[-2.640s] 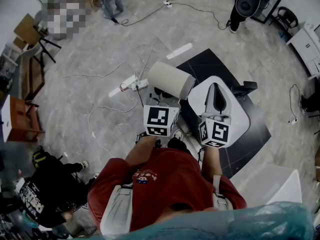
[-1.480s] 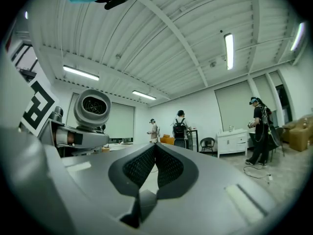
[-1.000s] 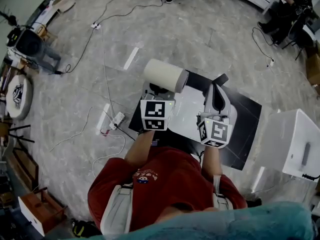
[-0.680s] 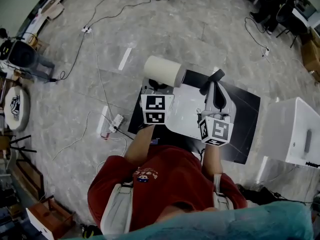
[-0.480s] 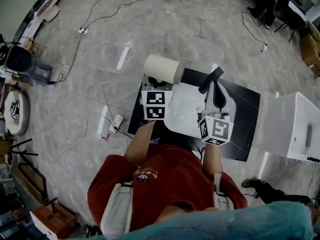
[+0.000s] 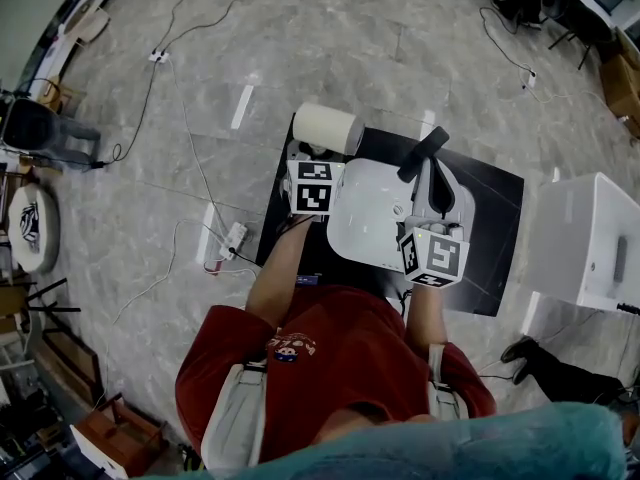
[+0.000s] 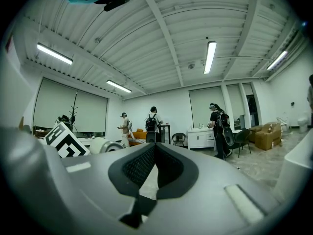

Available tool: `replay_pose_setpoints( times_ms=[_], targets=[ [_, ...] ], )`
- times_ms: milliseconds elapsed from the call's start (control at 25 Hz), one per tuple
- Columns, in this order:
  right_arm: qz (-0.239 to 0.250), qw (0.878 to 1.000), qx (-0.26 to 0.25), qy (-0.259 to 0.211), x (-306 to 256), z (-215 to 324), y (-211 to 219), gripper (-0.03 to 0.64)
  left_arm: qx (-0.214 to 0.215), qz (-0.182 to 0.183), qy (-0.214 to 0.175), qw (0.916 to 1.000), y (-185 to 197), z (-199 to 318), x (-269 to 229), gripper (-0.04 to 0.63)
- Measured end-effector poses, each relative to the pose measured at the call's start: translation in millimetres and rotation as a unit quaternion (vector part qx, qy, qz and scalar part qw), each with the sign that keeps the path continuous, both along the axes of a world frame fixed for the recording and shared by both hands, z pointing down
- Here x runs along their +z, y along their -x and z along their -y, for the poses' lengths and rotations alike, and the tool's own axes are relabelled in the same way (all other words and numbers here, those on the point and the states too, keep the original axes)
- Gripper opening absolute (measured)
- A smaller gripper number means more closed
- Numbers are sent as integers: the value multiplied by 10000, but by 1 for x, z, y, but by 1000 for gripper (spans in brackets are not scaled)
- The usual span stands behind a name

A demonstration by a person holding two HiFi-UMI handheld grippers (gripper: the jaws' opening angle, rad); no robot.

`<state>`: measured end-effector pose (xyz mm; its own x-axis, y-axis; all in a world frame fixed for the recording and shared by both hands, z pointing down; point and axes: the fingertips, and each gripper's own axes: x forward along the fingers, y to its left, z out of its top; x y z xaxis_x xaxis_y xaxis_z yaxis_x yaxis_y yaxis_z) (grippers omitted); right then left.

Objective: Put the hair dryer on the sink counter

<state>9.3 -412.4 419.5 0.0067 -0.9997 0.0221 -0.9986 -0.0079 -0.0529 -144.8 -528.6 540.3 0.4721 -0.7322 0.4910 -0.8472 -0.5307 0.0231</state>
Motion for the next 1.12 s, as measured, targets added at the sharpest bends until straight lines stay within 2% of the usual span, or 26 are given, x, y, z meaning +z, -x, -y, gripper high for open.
replay_pose_setpoints(
  times_ms=[280,520,1120],
  targets=[
    [52,9999,32,124,14,7,-5,2,53,397,433,9983,0,15,51,189],
    [91,9998,102,157,19,12,-6,2,121,870,837,9926,6,24,94,188],
    [80,9994,1,328,36,25,-2,2,127,1208,1727,9775,11,30,164,187]
  ],
)
